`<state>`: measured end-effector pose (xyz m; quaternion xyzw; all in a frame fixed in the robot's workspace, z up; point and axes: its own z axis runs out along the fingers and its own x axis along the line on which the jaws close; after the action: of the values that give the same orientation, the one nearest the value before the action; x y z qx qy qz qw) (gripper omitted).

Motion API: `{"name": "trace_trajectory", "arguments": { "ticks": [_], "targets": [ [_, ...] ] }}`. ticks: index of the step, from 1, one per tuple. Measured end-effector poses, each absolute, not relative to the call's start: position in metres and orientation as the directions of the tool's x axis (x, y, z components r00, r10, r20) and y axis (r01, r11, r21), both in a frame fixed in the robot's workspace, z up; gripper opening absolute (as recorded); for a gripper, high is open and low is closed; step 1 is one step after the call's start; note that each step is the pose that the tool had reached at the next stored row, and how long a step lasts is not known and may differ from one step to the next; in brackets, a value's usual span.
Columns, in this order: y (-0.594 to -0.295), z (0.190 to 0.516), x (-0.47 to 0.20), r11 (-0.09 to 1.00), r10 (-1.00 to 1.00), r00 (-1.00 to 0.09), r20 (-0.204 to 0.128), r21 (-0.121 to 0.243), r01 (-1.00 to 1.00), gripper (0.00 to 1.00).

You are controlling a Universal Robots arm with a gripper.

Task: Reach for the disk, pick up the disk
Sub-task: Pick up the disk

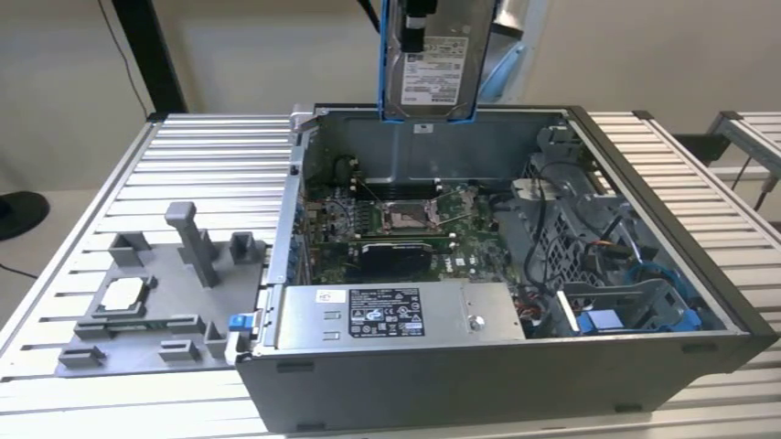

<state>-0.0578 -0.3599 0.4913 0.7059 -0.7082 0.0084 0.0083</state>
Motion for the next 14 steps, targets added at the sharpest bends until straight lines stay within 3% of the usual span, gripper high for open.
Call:
{"name": "trace_trajectory", "arguments": {
  "ticks": [14],
  "targets": [
    [-0.36, 0.491, -0.001, 0.003, -1.0, -0.003, 0.023, 0.0, -1.0, 0.0]
  ]
}}
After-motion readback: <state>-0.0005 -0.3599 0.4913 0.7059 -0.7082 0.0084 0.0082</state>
